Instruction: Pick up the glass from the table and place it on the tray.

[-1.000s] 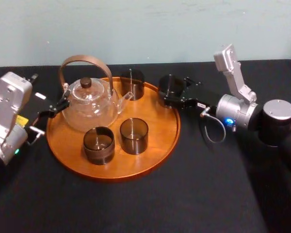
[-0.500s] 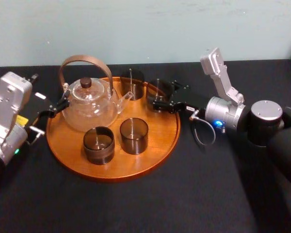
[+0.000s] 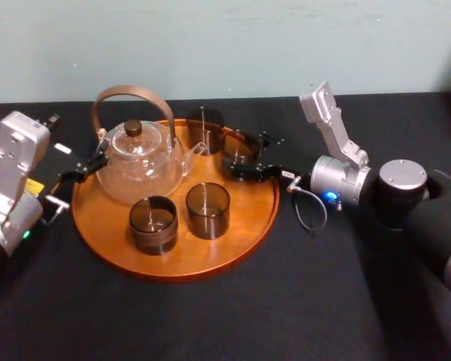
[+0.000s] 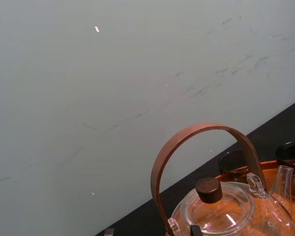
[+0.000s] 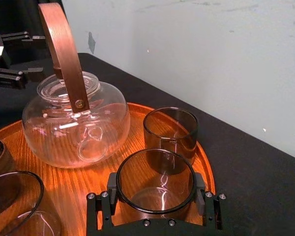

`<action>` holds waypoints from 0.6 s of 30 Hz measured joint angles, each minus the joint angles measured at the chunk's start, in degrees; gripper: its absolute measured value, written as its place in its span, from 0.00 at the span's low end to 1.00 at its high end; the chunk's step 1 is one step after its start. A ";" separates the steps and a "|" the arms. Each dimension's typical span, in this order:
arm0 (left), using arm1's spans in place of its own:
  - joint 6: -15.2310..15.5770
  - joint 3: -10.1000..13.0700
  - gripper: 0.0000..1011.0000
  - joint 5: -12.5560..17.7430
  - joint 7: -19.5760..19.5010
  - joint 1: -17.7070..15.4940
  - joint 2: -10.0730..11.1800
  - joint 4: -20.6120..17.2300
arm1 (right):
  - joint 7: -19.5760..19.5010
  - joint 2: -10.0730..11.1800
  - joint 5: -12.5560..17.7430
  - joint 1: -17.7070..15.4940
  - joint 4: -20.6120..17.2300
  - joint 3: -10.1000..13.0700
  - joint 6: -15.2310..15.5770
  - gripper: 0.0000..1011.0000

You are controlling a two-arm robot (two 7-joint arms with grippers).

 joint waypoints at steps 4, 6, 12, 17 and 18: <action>0.00 0.00 0.99 0.00 0.00 0.00 0.00 0.00 | 0.36 -0.55 -0.41 0.64 1.61 0.32 -0.64 0.89; 0.00 0.00 0.99 0.00 0.00 0.00 0.00 0.00 | 0.51 -0.80 -0.63 0.89 2.23 0.41 -0.84 0.89; 0.00 0.00 0.99 0.00 0.00 0.00 0.00 0.00 | 1.00 -1.63 -1.41 1.74 4.22 0.84 -1.77 0.89; 0.00 0.00 0.99 0.00 0.00 0.00 0.00 0.00 | 0.96 -1.73 -1.57 1.77 4.34 0.92 -1.84 0.89; 0.00 0.00 0.99 0.00 0.00 0.00 0.00 0.00 | 0.96 -1.72 -1.57 1.77 4.33 0.91 -1.84 0.89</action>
